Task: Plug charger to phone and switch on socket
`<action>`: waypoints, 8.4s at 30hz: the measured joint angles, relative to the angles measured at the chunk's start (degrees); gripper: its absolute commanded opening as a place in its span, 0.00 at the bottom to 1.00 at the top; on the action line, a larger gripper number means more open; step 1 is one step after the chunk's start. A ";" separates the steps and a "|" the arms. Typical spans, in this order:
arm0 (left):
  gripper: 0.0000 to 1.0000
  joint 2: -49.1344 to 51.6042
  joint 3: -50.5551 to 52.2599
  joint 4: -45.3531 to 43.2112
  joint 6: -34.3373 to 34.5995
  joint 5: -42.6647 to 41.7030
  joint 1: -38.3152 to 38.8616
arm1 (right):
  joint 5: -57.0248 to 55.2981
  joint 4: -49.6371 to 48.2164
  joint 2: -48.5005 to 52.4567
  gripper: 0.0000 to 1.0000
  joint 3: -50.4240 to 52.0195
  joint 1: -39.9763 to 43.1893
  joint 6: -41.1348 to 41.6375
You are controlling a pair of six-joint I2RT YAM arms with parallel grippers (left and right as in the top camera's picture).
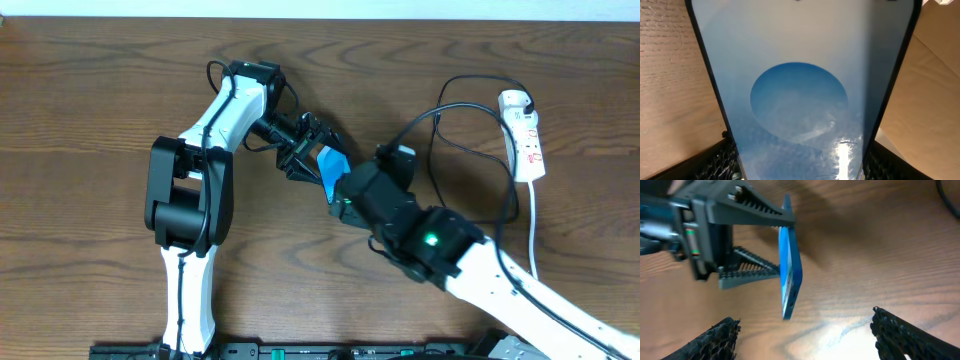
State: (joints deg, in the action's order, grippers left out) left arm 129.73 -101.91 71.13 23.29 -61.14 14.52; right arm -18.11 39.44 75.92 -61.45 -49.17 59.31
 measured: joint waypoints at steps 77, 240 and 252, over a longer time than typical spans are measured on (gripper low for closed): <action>0.90 -0.52 0.00 -2.60 0.46 -0.52 -2.73 | -5.31 -14.01 11.67 0.01 0.04 2.45 -3.06; 0.08 -54.86 78.20 -115.03 86.25 14.91 -0.90 | 32.96 -40.89 -4.48 0.18 19.10 11.85 39.43; 0.08 -54.86 78.20 -111.34 83.58 14.91 -0.70 | 34.99 -35.54 -4.46 0.40 19.08 11.32 37.44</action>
State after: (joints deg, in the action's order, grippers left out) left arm 74.87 -23.70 -40.21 106.87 -46.24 13.82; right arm 16.88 3.90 71.46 -42.37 -37.85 96.75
